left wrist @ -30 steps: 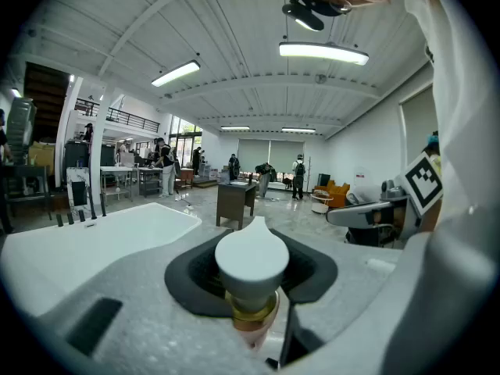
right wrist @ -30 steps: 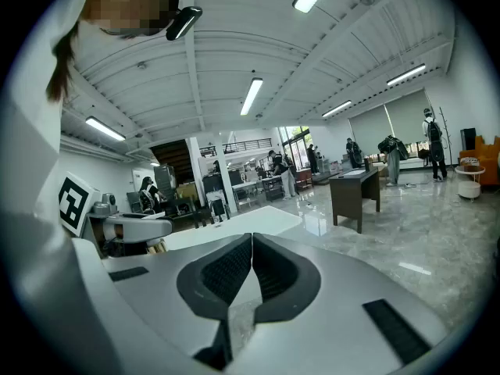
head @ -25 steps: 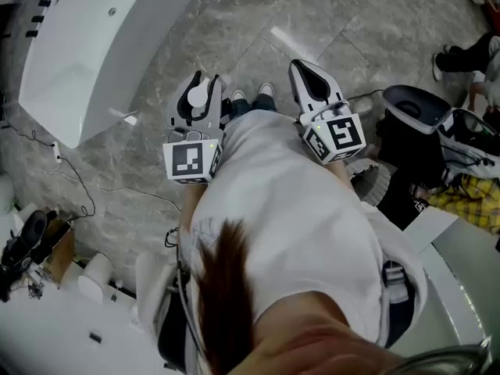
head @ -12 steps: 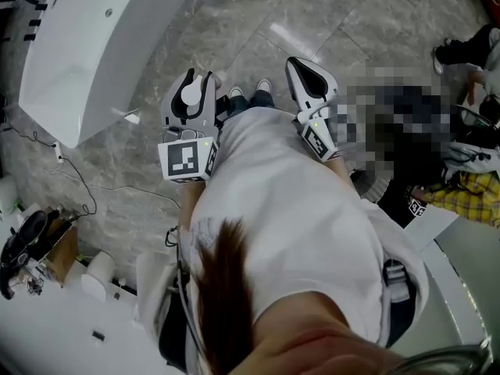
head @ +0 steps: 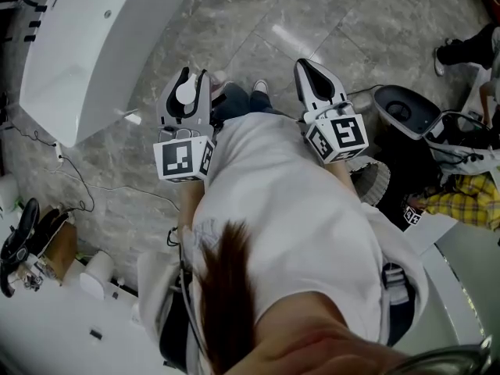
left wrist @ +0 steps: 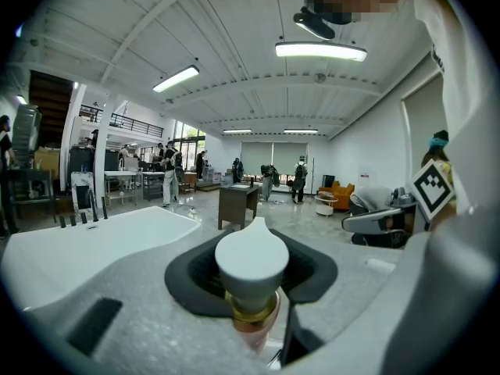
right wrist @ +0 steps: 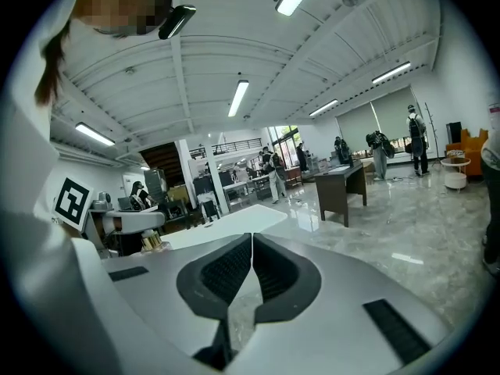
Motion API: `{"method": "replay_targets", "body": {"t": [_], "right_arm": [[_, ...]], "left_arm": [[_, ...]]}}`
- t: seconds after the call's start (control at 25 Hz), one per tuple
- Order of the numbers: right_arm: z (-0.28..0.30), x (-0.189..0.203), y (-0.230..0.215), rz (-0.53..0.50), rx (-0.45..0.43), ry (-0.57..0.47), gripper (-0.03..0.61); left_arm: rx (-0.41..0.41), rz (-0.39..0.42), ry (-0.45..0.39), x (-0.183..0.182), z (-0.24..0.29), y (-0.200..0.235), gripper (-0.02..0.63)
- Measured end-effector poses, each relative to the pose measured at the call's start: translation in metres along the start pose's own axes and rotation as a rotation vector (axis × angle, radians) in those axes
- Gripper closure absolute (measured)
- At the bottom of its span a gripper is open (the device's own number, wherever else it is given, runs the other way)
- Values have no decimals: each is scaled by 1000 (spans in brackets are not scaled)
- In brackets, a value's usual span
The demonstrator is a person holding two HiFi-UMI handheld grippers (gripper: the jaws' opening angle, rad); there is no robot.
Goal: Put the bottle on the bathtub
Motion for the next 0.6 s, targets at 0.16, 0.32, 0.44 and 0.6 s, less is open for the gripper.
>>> {"method": "replay_targets", "body": {"t": [0.16,0.32,0.44,0.6], "right_arm": [[-9,1,-6,13,10,-12,565],[-2,1,-10,29,24,-13,565],[12,-4,-13,35,31,-6,565],[29,-7,-7,55,42,3,565]], "left_arm": [[11,-3,-10,-3,3,-7,475],[22,6,-7,-7,15,-2,476],[31,2,-1,-11,28,9,475],[50,1,4,-15,35,28,474]]}}
Point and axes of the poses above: the fingertips, and each gripper's own axes: z forward along the fingers, y to its left, x out of its underside, the point moved 5 cm from there along -z, backward along the fingers, and after that the axes turned 13 degrees about -x, right-handed, at the moved point
